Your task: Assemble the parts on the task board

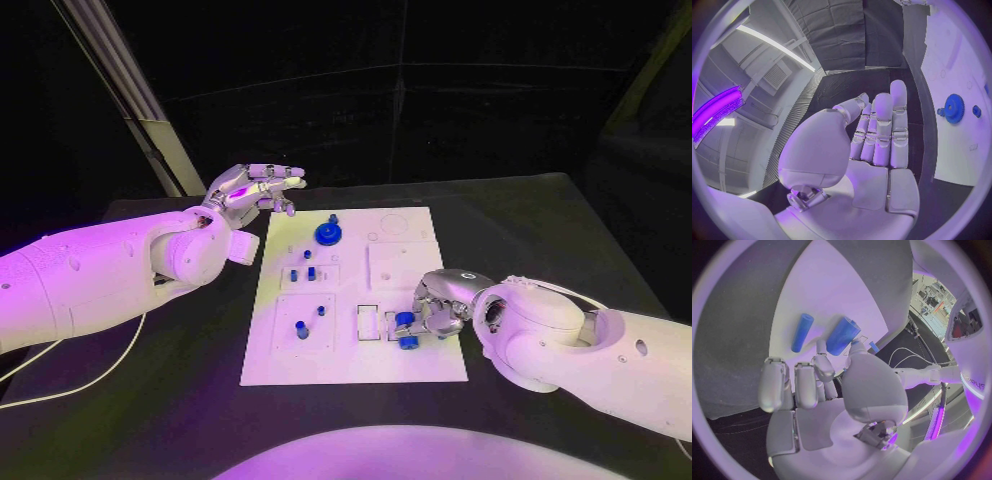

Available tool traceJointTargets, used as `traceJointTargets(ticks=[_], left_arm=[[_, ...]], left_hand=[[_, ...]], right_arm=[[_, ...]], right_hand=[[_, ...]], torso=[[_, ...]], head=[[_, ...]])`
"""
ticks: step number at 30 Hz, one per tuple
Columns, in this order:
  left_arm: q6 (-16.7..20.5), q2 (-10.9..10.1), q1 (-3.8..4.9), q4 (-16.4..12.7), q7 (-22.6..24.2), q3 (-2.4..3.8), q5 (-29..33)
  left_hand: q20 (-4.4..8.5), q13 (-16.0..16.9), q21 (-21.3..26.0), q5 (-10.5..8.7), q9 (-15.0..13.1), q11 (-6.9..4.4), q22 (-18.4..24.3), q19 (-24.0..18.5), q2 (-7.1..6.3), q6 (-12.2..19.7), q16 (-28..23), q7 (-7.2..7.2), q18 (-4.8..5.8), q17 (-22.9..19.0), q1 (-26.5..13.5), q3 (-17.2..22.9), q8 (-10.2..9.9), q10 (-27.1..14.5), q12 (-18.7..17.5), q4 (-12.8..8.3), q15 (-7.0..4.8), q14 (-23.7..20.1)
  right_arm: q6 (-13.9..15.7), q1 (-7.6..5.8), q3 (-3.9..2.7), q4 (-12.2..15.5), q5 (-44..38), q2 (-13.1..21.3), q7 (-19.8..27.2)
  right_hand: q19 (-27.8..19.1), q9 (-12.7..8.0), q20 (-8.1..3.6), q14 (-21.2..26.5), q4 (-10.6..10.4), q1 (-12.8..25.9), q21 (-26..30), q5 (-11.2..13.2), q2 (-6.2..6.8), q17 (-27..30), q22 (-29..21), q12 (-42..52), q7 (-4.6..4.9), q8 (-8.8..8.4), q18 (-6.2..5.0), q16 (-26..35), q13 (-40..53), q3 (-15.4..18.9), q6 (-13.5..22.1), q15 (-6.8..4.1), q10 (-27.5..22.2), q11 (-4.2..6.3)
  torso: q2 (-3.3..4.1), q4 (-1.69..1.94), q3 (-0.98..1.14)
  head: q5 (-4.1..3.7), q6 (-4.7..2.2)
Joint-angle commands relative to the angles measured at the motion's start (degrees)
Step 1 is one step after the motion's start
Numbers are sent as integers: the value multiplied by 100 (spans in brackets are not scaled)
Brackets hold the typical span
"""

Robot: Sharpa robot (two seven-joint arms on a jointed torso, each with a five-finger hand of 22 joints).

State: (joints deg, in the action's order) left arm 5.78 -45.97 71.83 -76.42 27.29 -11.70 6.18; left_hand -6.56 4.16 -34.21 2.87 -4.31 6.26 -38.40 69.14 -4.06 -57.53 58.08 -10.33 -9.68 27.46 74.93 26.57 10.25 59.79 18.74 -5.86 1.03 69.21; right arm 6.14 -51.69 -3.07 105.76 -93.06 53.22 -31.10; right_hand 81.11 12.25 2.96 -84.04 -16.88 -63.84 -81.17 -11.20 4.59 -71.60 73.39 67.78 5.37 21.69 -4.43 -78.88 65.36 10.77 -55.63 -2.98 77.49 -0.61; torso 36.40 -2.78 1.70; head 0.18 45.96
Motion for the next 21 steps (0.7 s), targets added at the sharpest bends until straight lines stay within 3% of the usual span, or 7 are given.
traceJointTargets(ticks=[1, 4, 10, 15, 21], left_arm=[[-82, 1, 8, -13, 2, 4, 13], [-87, 1, 8, -15, -2, 4, 13], [-90, 0, 8, -18, -7, 4, 13], [-93, -3, 8, -19, -10, 4, 13], [-98, -9, 9, -18, -16, 4, 13]], left_hand=[[-4, -6, 19, 37, 9, -4, 6, -43, 22, 31, -29, -15, -77, -6, 40, -8, 37, -31, 18, -17, 4, -36], [-4, -6, 19, 37, 9, -4, 6, -43, 22, 31, -29, -15, -77, -6, 40, -8, 37, -31, 18, -17, 4, -36], [-4, -6, 19, 37, 9, -4, 6, -43, 22, 31, -29, -15, -77, -6, 40, -8, 37, -31, 18, -17, 4, -36], [-4, -6, 19, 37, 9, -4, 6, -43, 22, 31, -29, -15, -77, -6, 40, -8, 37, -31, 18, -17, 4, -36], [-4, -6, 19, 37, 9, -4, 6, -43, 22, 31, -29, -15, -77, -6, 40, -8, 37, -31, 18, -17, 4, -36]], right_arm=[[-207, 6, 10, 2, 79, -30, -4], [-255, 7, 10, -6, 56, -47, -4], [-349, 8, 12, -28, -263, -66, -17], [-276, 8, 13, -28, -472, -46, -47], [-53, 9, 12, 15, -358, 39, -79]], right_hand=[[-2, 13, 15, -263, 7, -37, -21, 16, 72, -9, 5, -29, -9, 36, 72, -28, 17, 12, 38, -21, -11, -17], [-4, 50, 15, -264, 38, -377, -30, -104, 47, -33, 21, -40, -16, 84, 74, -35, 52, -90, 57, -22, -12, -16], [0, 105, 12, -268, 295, -1061, -48, -784, -53, -79, 60, -90, -8, 143, 81, -48, 98, -161, 102, -26, -20, -10], [4, 119, 12, -269, 346, -1207, -57, -1095, -140, -96, 77, -119, -7, 155, 83, -50, 110, -165, 101, -28, -19, -8], [9, 107, 7, -272, 307, -1299, -66, -1905, -251, -120, 97, -164, 0, 114, 86, -54, 131, -162, 120, -31, -12, -6]], torso=[[-2, 5, 0], [-3, 5, 0], [-8, 3, -4], [-7, -1, 3], [-9, 1, 6]], head=[[-5, 4], [-9, 10], [-19, 15], [-22, 6], [-22, -2]])
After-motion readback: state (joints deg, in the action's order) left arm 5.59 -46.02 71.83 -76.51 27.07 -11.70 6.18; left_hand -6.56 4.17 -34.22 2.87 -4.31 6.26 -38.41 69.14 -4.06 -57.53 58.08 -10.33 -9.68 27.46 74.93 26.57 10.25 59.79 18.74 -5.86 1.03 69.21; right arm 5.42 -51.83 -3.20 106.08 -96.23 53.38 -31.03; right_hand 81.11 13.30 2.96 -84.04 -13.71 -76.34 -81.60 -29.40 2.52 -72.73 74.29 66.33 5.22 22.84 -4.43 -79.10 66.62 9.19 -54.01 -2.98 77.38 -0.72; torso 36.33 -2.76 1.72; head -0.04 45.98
